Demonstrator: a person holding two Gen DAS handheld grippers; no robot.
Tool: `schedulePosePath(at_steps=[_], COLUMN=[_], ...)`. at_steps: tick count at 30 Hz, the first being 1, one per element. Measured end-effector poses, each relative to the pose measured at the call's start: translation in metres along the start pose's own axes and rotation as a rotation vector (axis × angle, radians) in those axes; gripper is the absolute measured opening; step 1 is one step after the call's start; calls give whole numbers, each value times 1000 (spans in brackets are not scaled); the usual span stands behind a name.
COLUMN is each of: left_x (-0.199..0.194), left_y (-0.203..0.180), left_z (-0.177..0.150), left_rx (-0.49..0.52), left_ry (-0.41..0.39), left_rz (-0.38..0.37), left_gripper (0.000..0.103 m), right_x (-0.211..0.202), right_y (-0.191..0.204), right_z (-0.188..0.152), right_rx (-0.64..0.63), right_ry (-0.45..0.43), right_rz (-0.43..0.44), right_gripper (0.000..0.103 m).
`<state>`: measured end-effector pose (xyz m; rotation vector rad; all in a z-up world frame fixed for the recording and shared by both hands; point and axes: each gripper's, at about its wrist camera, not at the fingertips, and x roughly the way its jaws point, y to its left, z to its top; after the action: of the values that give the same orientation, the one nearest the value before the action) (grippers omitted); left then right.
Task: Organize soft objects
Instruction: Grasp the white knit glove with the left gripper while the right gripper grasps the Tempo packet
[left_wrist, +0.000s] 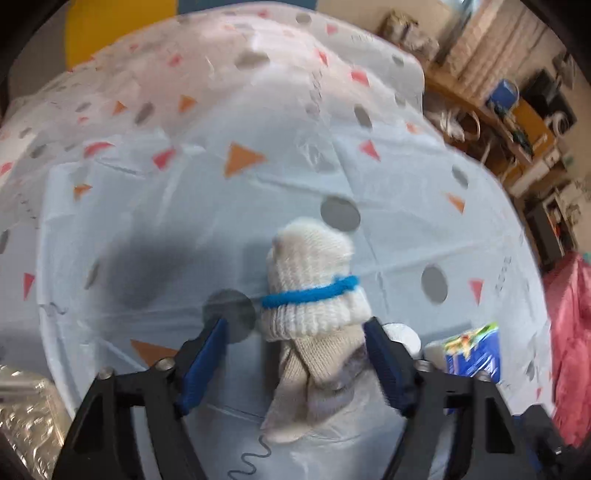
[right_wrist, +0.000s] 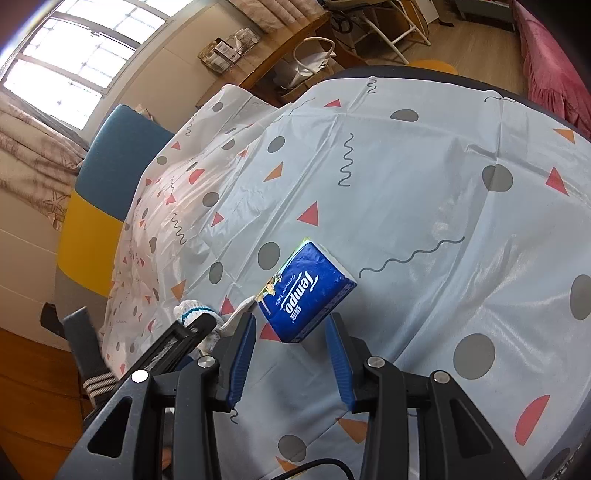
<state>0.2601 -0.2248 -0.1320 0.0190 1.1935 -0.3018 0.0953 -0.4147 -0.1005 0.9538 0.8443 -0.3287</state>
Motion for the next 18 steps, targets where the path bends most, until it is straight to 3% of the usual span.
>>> schedulePosePath(at_steps=[1,3,5,11,18], left_x=[-2,-7,-19,-63,-92], left_y=[-3,-4,1,-4,4], left_z=[-2,-7,-16,-79,-162], left_rx=[22,48,40,172,299], left_ry=[-22,-24,-21,-113,-143], left_rz=[26,50,18,0,-10], left_gripper=[52,31,22,22,22], right_x=[1,3,5,4,10], right_y=[-1,0,0,-11,-27], right_z=[0,1,0,4,5], right_rx=[6,0,-8,43,118], right_ry=[-1,4,8,-9,29], right_rz=[-4,-14,-20,-30,-10], right_gripper=[39,39,39,39,40])
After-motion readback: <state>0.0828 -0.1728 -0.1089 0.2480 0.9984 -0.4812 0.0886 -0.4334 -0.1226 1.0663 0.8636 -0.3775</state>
